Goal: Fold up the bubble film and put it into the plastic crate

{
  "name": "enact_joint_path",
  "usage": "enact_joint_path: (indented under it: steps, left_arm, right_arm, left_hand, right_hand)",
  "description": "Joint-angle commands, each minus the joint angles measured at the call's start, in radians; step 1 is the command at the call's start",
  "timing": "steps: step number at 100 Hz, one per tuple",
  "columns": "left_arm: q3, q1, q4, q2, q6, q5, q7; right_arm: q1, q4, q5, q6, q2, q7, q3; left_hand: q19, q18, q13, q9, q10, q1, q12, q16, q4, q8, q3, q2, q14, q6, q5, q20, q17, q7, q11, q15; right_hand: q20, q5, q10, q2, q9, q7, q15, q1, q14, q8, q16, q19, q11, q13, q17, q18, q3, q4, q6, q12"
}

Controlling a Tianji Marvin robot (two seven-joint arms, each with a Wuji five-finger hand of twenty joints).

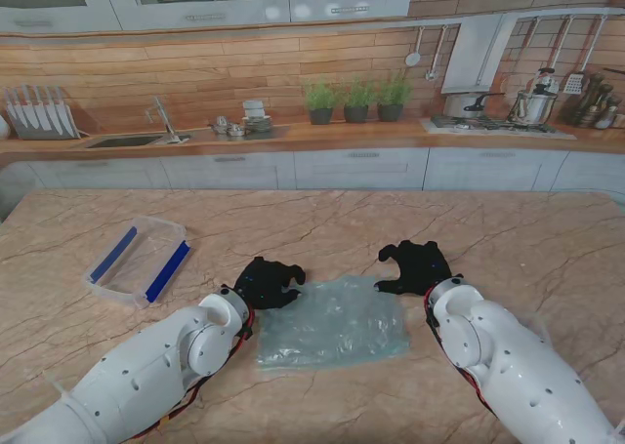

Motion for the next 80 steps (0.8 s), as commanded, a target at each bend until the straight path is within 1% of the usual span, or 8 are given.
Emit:
enact_joint_path:
  steps: [1,36,47,55,60,65,71,80]
  left_arm:
    - [0.006,0.001,0.010,-0.002,0.005,0.002,-0.004]
    - [0.028,-0.012,0.036,-0.007,0.024,-0.002,-0.001]
    - [0.029,-0.012,0.038,-0.007,0.027,-0.007,-0.005]
    - [0.029,-0.012,0.037,-0.007,0.029,-0.009,-0.009]
    - [0.029,-0.011,0.036,-0.007,0.029,-0.010,-0.012]
    - [0.030,-0.011,0.036,-0.006,0.030,-0.009,-0.014]
    - [0.031,-0.011,0.035,-0.006,0.031,-0.008,-0.014]
    - [0.027,-0.006,0.030,-0.006,0.034,-0.005,-0.010]
  right_arm:
    - [0.016,0.007,-0.006,-0.006,-0.007,0.002,-0.015]
    - [0.089,0.055,-0.057,0.027,0.015,0.098,-0.138]
    - [0.112,0.077,-0.072,0.034,0.019,0.100,-0.178]
    - [0.123,0.090,-0.065,0.043,0.017,0.100,-0.199]
    - [0.125,0.092,-0.053,0.052,0.016,0.105,-0.205]
    - [0.122,0.090,-0.032,0.062,0.012,0.110,-0.202]
    - [0.113,0.084,0.010,0.069,0.005,0.115,-0.189]
    - [0.084,0.048,0.099,0.081,-0.005,0.152,-0.141]
  left_hand:
    - [-0.002,0.024,-0.015,-0.036,0.016,-0.022,-0.011,-0.023,0.001,0.004,-0.001,0.007,0.024,0.011,-0.011,-0.005,-0.015,-0.023,-0.020,-0.034]
    - [-0.003,0.027,-0.015,-0.040,0.019,-0.025,-0.021,-0.025,0.002,0.009,-0.015,0.023,0.027,0.011,-0.013,-0.005,-0.017,-0.029,-0.025,-0.033]
    - [-0.003,0.028,-0.016,-0.040,0.019,-0.024,-0.022,-0.026,0.002,0.009,-0.020,0.026,0.029,0.010,-0.013,-0.005,-0.018,-0.031,-0.026,-0.034]
    - [-0.004,0.028,-0.018,-0.040,0.021,-0.025,-0.023,-0.027,0.003,0.009,-0.023,0.028,0.030,0.010,-0.013,-0.005,-0.019,-0.032,-0.027,-0.035]
    - [-0.005,0.029,-0.019,-0.040,0.022,-0.026,-0.024,-0.027,0.003,0.009,-0.025,0.030,0.030,0.011,-0.013,-0.005,-0.020,-0.033,-0.027,-0.036]
    - [-0.006,0.028,-0.020,-0.042,0.024,-0.026,-0.025,-0.028,0.003,0.009,-0.027,0.030,0.031,0.012,-0.012,-0.006,-0.022,-0.033,-0.028,-0.036]
    - [-0.009,0.030,-0.028,-0.048,0.024,-0.027,-0.026,-0.030,0.004,0.009,-0.028,0.033,0.032,0.013,-0.014,-0.007,-0.028,-0.035,-0.031,-0.041]
    - [-0.020,0.027,-0.054,-0.072,0.026,-0.032,-0.032,-0.036,0.007,0.007,-0.031,0.039,0.028,0.014,-0.018,-0.011,-0.044,-0.040,-0.044,-0.057]
  right_hand:
    - [0.018,-0.015,0.025,0.019,-0.035,-0.008,0.001,-0.035,0.009,-0.007,-0.004,-0.001,0.009,-0.040,-0.015,0.024,-0.018,0.039,0.012,-0.006]
    - [0.020,0.108,0.025,-0.081,-0.038,0.000,0.011,0.014,0.006,-0.012,-0.006,0.010,0.015,-0.051,-0.029,0.026,-0.002,0.039,0.009,-0.008]
    - [0.018,0.164,0.024,-0.105,-0.029,0.024,0.018,0.072,0.003,-0.003,-0.005,0.014,0.023,-0.041,-0.024,0.026,0.020,0.044,0.014,-0.004]
    - [0.006,0.250,0.018,-0.134,-0.004,0.110,0.031,0.134,-0.002,0.047,-0.007,0.029,0.043,-0.030,-0.021,0.026,0.113,0.046,0.003,0.003]
    - [-0.015,0.275,0.011,-0.187,0.034,0.293,0.040,0.197,-0.005,-0.016,-0.010,0.044,0.056,-0.019,-0.020,0.026,0.183,-0.028,-0.060,0.006]
    - [-0.021,0.289,-0.001,-0.203,0.079,0.442,0.046,0.252,-0.008,-0.017,-0.010,0.049,0.065,-0.006,-0.019,0.028,0.206,-0.047,-0.147,0.009]
    - [-0.025,0.335,-0.010,-0.192,0.133,0.500,0.048,0.288,-0.007,0.018,-0.011,0.048,0.068,0.012,-0.019,0.034,0.229,-0.050,-0.193,0.008]
    - [-0.040,0.327,-0.012,-0.169,0.181,0.509,0.039,0.309,-0.004,0.046,-0.017,0.024,0.053,0.024,-0.025,0.044,0.223,-0.049,-0.208,0.005]
